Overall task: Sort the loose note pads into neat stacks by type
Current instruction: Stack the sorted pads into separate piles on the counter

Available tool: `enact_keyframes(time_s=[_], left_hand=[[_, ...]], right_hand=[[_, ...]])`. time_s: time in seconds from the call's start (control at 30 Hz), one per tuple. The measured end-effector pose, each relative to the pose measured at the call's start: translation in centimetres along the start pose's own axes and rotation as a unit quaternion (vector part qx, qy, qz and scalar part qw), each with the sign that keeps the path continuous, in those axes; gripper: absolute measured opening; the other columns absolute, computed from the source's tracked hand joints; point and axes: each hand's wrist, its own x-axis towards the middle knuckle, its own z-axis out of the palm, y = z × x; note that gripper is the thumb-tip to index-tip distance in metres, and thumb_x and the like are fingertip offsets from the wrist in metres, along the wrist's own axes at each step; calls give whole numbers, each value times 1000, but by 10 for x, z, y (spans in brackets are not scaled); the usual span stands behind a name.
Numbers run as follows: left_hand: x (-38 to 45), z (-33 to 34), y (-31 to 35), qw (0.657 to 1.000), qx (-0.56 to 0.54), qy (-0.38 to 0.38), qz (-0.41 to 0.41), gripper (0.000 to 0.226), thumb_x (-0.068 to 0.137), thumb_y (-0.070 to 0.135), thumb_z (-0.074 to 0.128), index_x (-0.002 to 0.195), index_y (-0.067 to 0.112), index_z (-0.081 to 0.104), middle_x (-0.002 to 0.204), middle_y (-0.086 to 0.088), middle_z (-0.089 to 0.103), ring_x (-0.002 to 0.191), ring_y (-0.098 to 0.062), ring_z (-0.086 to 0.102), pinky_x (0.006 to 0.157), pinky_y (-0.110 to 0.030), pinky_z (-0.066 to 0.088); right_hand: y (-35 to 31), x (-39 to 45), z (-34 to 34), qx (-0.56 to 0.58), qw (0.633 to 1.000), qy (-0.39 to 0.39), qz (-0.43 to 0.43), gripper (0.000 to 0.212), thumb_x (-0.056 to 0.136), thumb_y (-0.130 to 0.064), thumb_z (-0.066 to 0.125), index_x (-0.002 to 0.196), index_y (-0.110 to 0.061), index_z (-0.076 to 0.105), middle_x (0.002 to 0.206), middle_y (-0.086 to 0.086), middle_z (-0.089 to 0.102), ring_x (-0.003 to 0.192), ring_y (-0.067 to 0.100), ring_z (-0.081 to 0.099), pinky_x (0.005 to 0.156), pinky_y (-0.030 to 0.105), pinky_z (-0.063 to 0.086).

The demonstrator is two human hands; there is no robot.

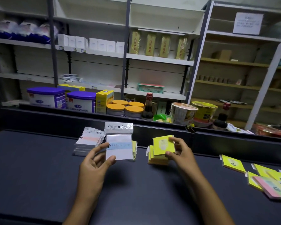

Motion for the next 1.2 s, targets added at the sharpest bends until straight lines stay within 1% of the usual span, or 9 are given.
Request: enact_keyframes(time_s=[0.1,0.2,0.3,0.43,0.63,0.8,0.9,1.07,1.2], left_hand=[[2,-2,-1,1000,1,-3,-1,40,83,-8,67,117,14,65,107,-8,75,102,-21,71,88,-32,58],[3,-5,-1,1000,5,-4,-3,41,83,-9,67,117,13,65,107,-6,75,102,-20,71,84,-28,59],[5,-8,-2,1000,10,-5,-7,41,82,-10,68,115,14,66,108,-5,74,102,-22,71,84,-29,59],[7,-13,-2,1000,16,-3,-5,41,82,-10,68,115,14,66,105,-1,76,100,-19,71,82,-25,59],[2,-1,-6,1000,21,-5,-9,41,83,-7,69,116,17,66,107,-4,75,98,-16,71,81,-24,59],[-9,9,0,1000,30,-2,2,39,84,-6,68,117,16,66,108,-6,74,95,-18,71,75,-23,59],[-16,12,12,999,39,5,3,38,85,-6,67,116,16,65,108,-5,74,97,-18,71,72,-25,60],[-16,1,33,997,74,18,25,37,85,-4,67,115,18,65,112,-4,72,101,-14,70,68,-24,59],[-10,-23,48,993,110,23,36,37,86,-1,68,112,25,65,111,-1,72,100,-16,70,66,-24,59]], right_hand=[[2,8,5,-58,998,-10,14,46,85,-1,72,119,-29,61,122,7,63,100,21,65,84,44,58],[3,12,7,-117,992,-26,33,39,87,-9,72,122,-26,63,122,2,59,103,14,58,91,39,52],[6,13,8,-180,983,-23,28,35,90,-17,69,124,-25,64,117,1,57,117,21,50,99,39,45],[8,14,11,-276,960,-45,25,35,94,-26,63,129,-27,61,119,9,54,120,27,44,105,38,40],[12,13,10,-321,945,-56,20,36,97,-33,57,134,-31,55,122,7,45,121,23,38,98,31,35],[5,9,0,-351,934,-49,-45,39,97,-37,56,134,-27,51,126,2,46,124,20,40,97,33,40],[-5,9,-4,-406,907,-73,-89,41,96,-38,55,135,-28,47,129,-4,48,122,17,44,95,35,44],[-19,8,13,-494,852,-112,-134,45,94,-43,54,133,-23,45,127,-1,50,118,21,48,92,36,43],[-32,4,39,-498,844,-117,-163,47,93,-48,54,132,-23,46,126,-1,51,117,21,50,91,35,43]])
